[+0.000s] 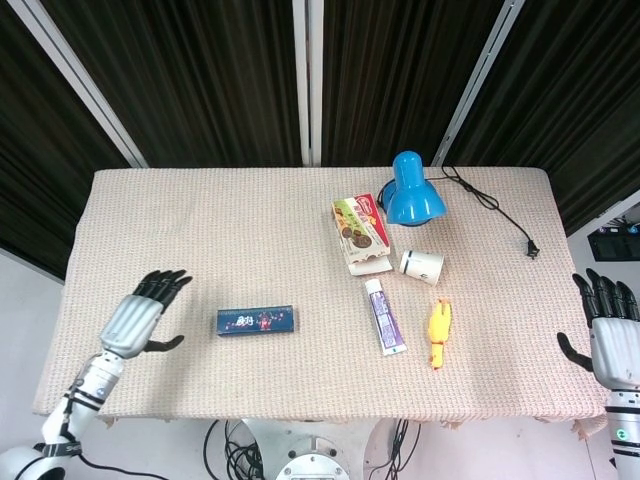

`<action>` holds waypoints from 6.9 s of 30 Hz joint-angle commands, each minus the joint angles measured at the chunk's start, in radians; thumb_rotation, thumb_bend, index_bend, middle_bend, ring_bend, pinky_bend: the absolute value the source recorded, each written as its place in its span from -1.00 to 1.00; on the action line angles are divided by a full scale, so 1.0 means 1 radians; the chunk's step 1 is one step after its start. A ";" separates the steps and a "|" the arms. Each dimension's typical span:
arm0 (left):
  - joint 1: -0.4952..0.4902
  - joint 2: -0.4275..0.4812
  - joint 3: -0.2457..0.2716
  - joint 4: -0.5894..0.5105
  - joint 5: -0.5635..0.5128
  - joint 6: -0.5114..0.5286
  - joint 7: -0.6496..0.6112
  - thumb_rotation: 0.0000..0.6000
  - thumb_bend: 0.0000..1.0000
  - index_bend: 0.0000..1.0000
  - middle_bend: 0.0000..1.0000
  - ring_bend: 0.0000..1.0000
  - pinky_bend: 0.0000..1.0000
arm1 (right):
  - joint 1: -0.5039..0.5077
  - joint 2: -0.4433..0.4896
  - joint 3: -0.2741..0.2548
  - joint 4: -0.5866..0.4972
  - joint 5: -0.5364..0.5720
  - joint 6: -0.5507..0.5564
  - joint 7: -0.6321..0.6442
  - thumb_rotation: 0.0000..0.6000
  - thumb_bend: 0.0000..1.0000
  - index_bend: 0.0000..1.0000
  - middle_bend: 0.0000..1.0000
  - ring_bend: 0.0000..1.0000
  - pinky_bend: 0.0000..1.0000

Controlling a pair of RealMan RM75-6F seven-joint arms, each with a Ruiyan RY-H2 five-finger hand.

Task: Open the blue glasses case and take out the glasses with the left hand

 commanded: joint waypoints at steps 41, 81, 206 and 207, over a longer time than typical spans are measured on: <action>-0.177 -0.314 -0.061 0.333 -0.101 -0.145 -0.117 1.00 -0.69 -0.86 -0.85 -1.00 -0.93 | 0.000 0.004 0.002 0.030 0.038 -0.040 0.037 1.00 -0.57 -1.00 -1.00 -1.00 -1.00; -0.216 -0.272 0.016 0.312 0.030 -0.108 -0.244 1.00 -0.53 -0.64 -0.43 -1.00 -0.83 | 0.006 0.016 0.001 0.002 0.066 -0.070 0.012 1.00 -0.56 -1.00 -1.00 -1.00 -1.00; -0.226 -0.231 -0.154 0.061 -0.563 -0.304 -0.206 1.00 -0.05 -0.36 0.39 -0.38 -0.75 | 0.010 -0.011 -0.006 0.045 0.056 -0.078 0.030 1.00 -0.64 -1.00 -1.00 -1.00 -1.00; -0.228 -0.231 -0.154 0.057 -0.578 -0.303 -0.194 1.00 -0.05 -0.36 0.26 -0.43 -0.73 | 0.011 -0.011 -0.007 0.044 0.057 -0.080 0.028 1.00 -0.63 -1.00 -1.00 -1.00 -1.00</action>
